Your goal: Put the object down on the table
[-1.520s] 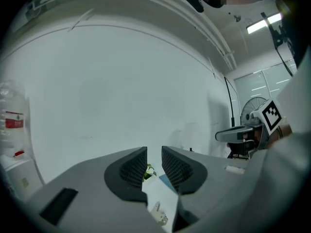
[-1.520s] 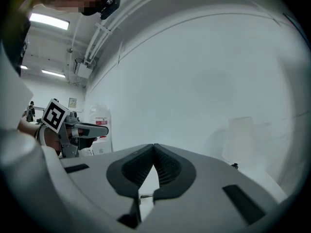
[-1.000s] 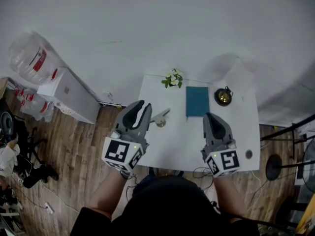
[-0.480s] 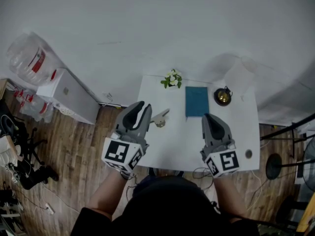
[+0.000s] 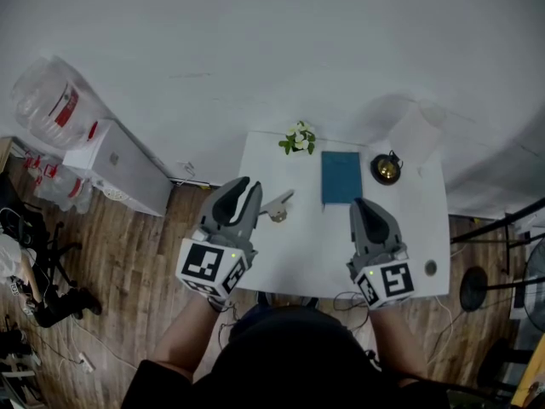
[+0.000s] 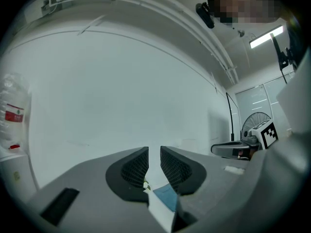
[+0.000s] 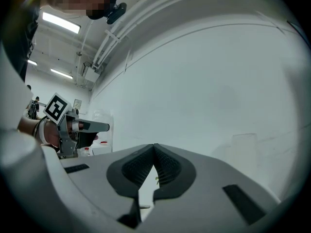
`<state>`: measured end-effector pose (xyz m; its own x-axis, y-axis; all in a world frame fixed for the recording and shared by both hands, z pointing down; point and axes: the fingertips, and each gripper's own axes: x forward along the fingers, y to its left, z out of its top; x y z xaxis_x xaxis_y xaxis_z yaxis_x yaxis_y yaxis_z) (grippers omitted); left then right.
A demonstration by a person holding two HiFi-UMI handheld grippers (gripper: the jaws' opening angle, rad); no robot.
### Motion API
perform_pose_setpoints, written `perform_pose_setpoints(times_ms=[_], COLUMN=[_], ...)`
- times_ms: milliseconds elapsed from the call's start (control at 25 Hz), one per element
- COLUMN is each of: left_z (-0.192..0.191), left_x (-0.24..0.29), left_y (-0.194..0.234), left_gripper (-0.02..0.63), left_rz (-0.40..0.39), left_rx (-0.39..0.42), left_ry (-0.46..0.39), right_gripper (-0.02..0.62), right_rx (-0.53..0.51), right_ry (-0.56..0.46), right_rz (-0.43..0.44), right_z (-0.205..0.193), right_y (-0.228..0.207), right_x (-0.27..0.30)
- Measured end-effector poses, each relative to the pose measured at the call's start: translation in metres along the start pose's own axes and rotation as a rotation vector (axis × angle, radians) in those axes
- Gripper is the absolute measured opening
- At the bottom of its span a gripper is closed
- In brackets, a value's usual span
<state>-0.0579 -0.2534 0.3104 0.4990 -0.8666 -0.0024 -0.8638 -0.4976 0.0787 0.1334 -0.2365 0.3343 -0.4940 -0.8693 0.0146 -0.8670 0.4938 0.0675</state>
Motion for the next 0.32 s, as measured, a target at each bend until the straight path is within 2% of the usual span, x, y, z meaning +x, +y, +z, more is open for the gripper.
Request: perform_pose_setpoints(times_ms=[320], left_z=[-0.0053], left_x=[0.0047], left_y=[0.0065], left_gripper=[0.074], left_rz=[-0.011], left_rx=[0.004], left_ry=[0.001], right_gripper=[0.005], right_rx=[-0.002], right_ry=[0.009], right_rz=[-0.005], right_z=[-0.0045], right_y=[0.0015], right_x=[0.006])
